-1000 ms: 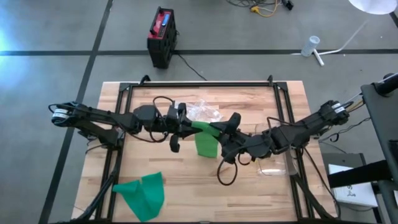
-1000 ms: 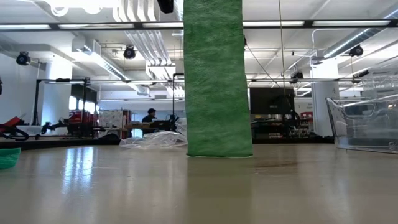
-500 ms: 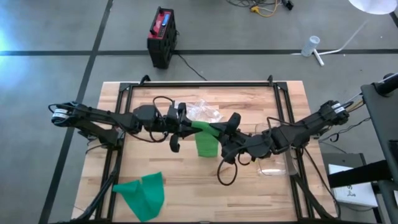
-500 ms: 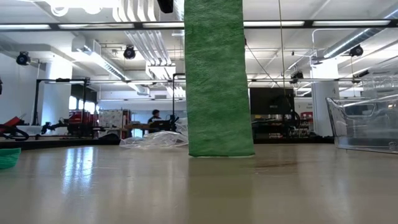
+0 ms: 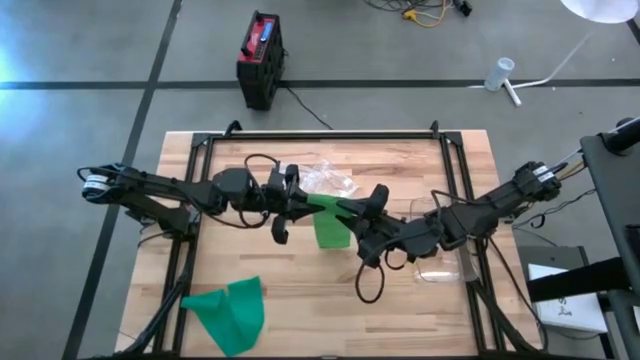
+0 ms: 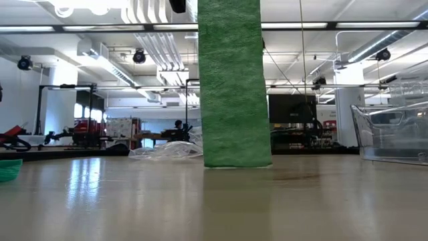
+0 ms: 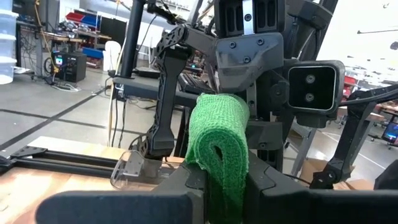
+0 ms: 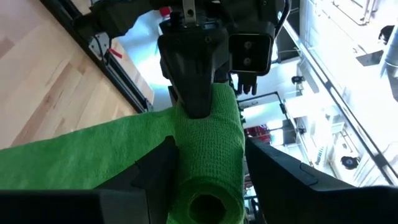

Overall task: Roll bandage
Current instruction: Roll the green bandage

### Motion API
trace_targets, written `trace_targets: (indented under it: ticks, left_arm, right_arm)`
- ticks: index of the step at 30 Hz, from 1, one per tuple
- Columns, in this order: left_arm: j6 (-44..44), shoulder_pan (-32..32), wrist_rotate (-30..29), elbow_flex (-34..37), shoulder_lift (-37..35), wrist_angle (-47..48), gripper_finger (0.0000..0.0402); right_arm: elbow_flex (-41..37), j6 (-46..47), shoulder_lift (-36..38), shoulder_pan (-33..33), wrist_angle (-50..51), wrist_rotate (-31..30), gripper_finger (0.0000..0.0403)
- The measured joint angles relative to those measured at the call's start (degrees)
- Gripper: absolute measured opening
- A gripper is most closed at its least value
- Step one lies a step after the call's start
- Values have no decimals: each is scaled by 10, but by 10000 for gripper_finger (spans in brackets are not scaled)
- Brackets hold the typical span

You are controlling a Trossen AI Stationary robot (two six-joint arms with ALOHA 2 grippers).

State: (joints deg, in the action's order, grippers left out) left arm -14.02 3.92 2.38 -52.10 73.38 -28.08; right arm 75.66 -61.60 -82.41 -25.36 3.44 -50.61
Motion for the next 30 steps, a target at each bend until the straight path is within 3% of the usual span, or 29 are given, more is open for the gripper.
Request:
trace_targets:
  ticks: [15, 21, 24, 30]
  left_arm:
    - [11, 4, 23, -6, 0, 16, 36]
    - [52, 5, 25, -6, -9, 17, 35]
    - [74, 6, 26, -6, -14, 15, 47]
    - [128, 7, 19, -8, -27, 25, 101]
  right_arm:
    - [0, -5, -2, 4, 19, 1, 151]
    - [4, 7, -2, 7, 15, 0, 73]
    - [18, 21, -2, 7, 23, 3, 23]
    - [52, 50, 0, 8, 28, -3, 28]
